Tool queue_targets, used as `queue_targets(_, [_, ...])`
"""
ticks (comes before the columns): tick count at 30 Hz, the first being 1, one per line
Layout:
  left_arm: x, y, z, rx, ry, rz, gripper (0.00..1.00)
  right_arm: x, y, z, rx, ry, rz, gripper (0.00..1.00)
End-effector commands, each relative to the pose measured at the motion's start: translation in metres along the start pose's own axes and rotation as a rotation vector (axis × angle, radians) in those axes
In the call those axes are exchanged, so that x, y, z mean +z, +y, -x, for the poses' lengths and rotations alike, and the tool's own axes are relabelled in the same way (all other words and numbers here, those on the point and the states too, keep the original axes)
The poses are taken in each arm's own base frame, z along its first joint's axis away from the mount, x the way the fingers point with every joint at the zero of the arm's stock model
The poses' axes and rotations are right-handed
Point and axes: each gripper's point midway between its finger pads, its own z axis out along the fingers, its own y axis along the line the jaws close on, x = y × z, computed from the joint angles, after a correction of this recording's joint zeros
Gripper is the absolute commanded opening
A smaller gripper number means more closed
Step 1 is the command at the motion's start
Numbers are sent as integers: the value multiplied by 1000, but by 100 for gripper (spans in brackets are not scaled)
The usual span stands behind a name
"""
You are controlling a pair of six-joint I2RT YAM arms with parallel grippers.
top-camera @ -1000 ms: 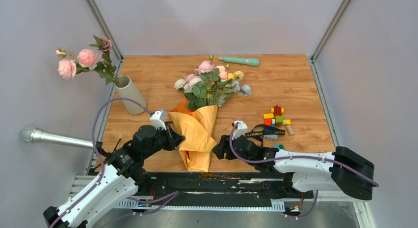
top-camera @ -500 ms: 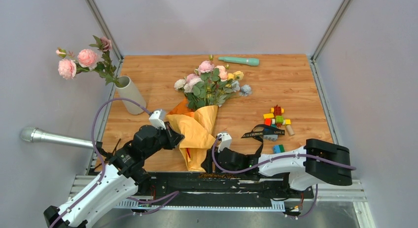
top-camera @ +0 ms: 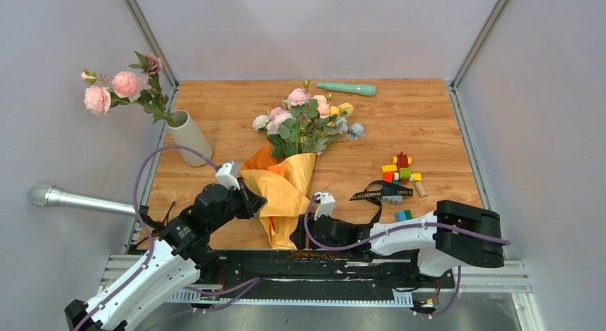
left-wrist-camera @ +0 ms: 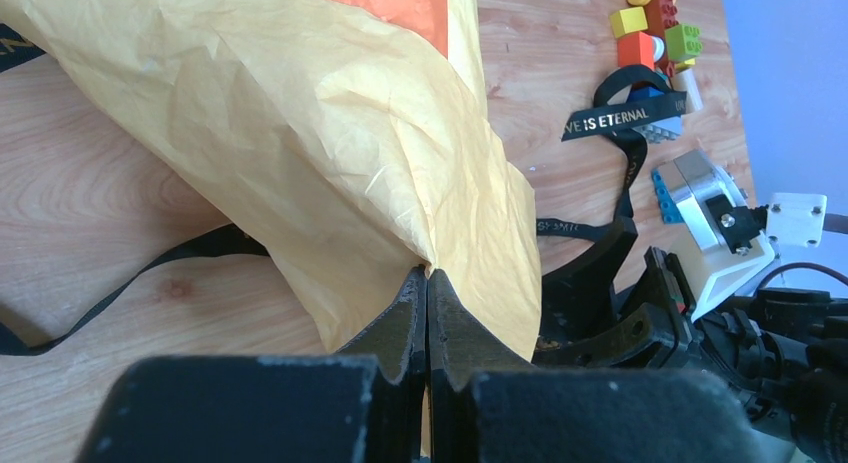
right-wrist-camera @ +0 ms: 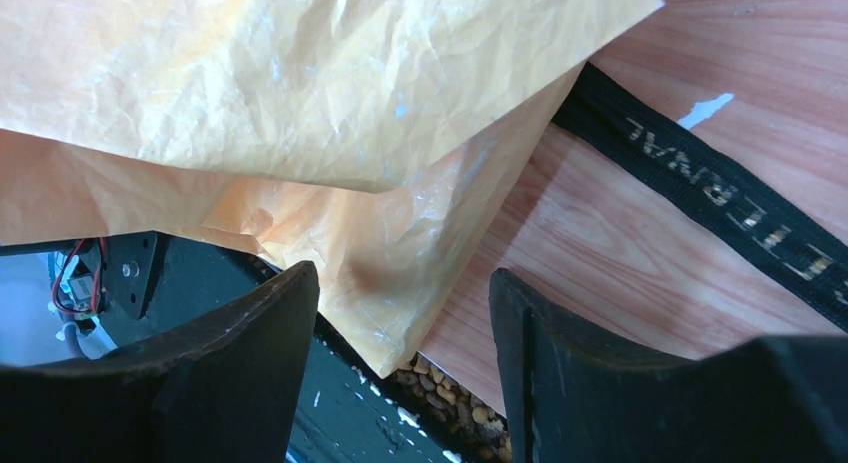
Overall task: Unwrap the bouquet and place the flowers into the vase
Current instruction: Unfold the wrapping paper at the center of the board.
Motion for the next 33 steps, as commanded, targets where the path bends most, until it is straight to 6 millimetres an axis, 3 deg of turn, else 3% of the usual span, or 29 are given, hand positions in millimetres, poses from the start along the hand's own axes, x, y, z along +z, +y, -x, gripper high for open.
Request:
queue_targets(1, [0, -3, 10, -10, -38, -5, 0, 9, 8, 0, -9, 0, -10, 62])
queue_targets(4, [0, -3, 10, -11, -36, -7, 0, 16, 8, -3, -32, 20, -39, 55])
queue_targets(8, [-1, -5, 11, -12, -39, -15, 0, 20, -6, -6, -58, 40, -155, 27])
queue_targets(13, [-2, -6, 8, -3, -20, -20, 3, 8, -32, 0, -54, 10, -273, 0])
queue_targets(21, [2, -13, 2, 3, 9, -61, 8, -17, -64, 14, -104, -41, -393, 0])
queue_targets(29, [18, -10, -23, -1, 100, -93, 14, -38, -89, 18, -129, -57, -470, 0])
queue_targets(33, [22, -6, -29, 2, 111, -88, 17, -44, -92, 23, -132, -74, -470, 0])
